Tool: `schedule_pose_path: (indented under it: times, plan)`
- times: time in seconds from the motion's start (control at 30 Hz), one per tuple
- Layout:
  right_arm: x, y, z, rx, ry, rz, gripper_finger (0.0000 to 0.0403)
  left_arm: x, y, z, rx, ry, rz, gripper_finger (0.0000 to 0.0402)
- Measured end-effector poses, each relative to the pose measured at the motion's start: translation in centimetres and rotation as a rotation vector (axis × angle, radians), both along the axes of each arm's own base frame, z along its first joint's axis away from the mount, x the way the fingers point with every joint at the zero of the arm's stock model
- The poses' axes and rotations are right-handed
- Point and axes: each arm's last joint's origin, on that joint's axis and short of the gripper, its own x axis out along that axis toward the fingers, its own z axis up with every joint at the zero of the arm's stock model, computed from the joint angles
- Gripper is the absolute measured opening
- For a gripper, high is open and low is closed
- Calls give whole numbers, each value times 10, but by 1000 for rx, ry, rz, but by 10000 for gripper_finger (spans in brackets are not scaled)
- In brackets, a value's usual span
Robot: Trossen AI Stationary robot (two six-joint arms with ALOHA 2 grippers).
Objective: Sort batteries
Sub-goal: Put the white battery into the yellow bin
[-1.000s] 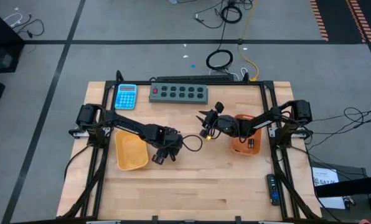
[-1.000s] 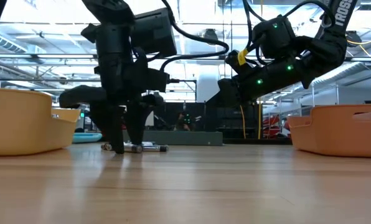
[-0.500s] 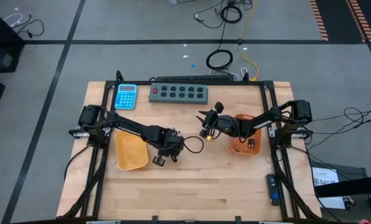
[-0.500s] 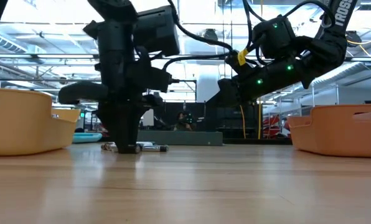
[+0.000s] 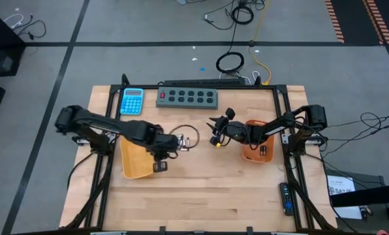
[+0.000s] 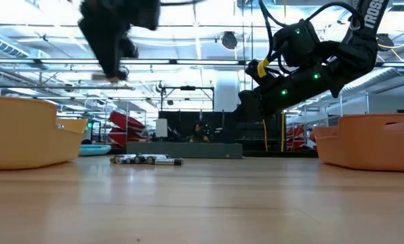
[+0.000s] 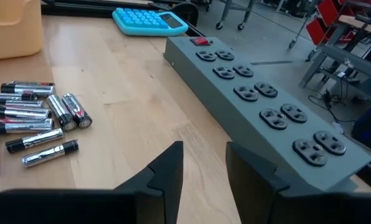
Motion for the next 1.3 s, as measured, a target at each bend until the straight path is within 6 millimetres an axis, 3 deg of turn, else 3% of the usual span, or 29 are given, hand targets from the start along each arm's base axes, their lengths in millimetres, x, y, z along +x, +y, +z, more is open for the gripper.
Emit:
schedule_pose_path:
  times: [0.1,0.3,0.53,0.8,1.03,1.3]
  plan:
    - [0,2,0,6,1,4,111,-22,-8,2,16,-21,77,55]
    - [0,4,0,6,0,13,111,-60,-13,-14,89,-23,294,63]
    - [1,4,0,6,-5,12,111,-75,-11,-36,128,43,340,117]
    - [1,4,0,6,-4,12,111,-76,-1,-36,188,52,355,197]
    - [1,5,0,21,-5,54,111,-57,16,-38,189,-37,370,205]
    - [1,5,0,15,0,62,111,-32,41,-61,184,-7,350,205]
